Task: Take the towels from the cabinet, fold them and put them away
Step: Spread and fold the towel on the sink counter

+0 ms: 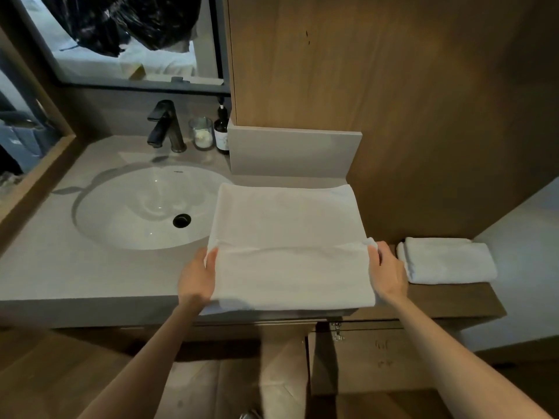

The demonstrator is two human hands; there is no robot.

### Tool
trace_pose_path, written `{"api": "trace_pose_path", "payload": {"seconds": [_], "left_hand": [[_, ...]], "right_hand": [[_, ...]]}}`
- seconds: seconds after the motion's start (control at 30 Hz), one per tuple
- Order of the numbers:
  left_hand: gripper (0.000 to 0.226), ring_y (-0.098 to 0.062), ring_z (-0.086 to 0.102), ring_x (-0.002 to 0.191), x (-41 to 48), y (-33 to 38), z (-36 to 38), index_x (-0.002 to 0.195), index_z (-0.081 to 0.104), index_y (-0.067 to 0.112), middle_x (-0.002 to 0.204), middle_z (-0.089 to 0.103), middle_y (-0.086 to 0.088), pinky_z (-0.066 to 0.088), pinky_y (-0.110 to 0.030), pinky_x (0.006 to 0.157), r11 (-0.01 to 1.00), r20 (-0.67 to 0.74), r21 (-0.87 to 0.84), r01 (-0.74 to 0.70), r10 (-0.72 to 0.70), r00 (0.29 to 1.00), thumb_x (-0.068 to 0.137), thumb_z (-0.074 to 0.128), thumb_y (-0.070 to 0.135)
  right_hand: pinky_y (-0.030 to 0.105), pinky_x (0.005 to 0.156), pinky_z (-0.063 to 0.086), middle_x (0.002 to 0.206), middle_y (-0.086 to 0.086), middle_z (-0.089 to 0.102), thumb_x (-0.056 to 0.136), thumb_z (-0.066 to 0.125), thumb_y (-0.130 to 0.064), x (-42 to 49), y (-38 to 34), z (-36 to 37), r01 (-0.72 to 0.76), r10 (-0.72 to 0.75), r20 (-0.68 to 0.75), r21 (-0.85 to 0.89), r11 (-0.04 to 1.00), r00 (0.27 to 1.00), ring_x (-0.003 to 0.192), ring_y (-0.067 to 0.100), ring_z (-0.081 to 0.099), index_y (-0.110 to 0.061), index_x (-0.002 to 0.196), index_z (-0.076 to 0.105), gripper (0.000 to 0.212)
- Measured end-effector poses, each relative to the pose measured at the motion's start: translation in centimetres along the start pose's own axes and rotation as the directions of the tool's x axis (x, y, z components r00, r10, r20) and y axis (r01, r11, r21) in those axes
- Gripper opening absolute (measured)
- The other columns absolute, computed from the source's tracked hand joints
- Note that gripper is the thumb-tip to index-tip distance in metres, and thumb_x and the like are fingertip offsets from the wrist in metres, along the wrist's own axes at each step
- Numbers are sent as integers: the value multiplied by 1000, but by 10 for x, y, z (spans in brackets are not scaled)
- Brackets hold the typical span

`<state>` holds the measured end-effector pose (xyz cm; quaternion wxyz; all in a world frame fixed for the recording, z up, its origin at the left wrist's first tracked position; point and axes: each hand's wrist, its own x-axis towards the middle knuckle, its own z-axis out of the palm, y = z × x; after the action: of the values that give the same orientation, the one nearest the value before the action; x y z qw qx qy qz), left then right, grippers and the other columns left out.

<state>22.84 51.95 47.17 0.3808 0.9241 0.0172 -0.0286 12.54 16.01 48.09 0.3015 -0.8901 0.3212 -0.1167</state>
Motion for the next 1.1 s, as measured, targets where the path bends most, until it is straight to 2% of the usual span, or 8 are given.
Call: {"api": "trace_pose_path", "payload": {"seconds": [0.13,0.3,0.43,0.53,0.7,0.9,1.03,1.1], "left_hand": [[27,-26,55,70,-1,-8,2,91,51,17,71,55,-1,34,-32,60,999,-11,16,-44,44,999,103,35,36],[18,-31,58,66,0,-13,5,97,52,9,78,60,-12,48,-43,59,977,-73,178,-121,136,988,102,45,24],[33,-26,52,67,-4,-15,5,80,51,9,72,55,-8,33,-32,58,991,-57,-101,89,-95,994,99,46,36],[37,-25,52,71,-11,-9,3,83,52,9,75,55,-7,34,-32,60,979,-24,-122,165,-169,985,98,44,43],[36,-27,47,76,-17,1,8,101,51,12,82,53,-8,36,-37,69,989,-113,-6,148,-148,983,101,33,42],[35,-25,52,72,-10,0,8,103,50,13,78,54,-3,37,-34,65,995,-112,102,18,-7,994,103,28,41],[36,-18,47,64,-12,2,8,106,46,12,80,53,-3,36,-32,60,953,-78,302,29,-5,997,103,25,40],[28,-18,46,68,-12,6,9,107,44,11,90,52,-5,36,-32,62,958,-112,282,53,-22,993,103,32,35]], "right_hand": [[39,66,56,83,1,63,103,30,-40,2,15,8,68,-66,24,-144,987,998,72,17,60,-23,118,51,30],[39,63,56,75,-1,60,103,33,-41,2,17,14,72,-72,6,-181,981,997,67,17,58,-22,106,51,27],[30,62,48,73,1,57,99,43,-46,-4,21,15,-65,64,-32,-30,997,997,68,16,56,-16,95,55,32],[32,65,44,77,6,58,98,46,-43,-10,22,14,-143,144,-14,88,986,989,72,19,56,-13,95,56,32],[31,63,42,75,2,54,102,36,-39,-14,19,13,-142,144,-21,60,988,989,70,19,53,-14,98,50,28],[34,65,45,77,4,56,102,34,-41,-10,19,13,-122,120,-34,-70,990,992,73,25,56,-17,95,48,29],[33,66,44,89,9,62,101,42,-37,-10,15,15,-176,163,-85,-173,969,983,76,23,55,-15,101,47,23],[39,72,46,103,12,61,98,52,-28,-12,7,12,-140,107,-156,-223,965,982,91,27,55,-13,107,48,18]]}}
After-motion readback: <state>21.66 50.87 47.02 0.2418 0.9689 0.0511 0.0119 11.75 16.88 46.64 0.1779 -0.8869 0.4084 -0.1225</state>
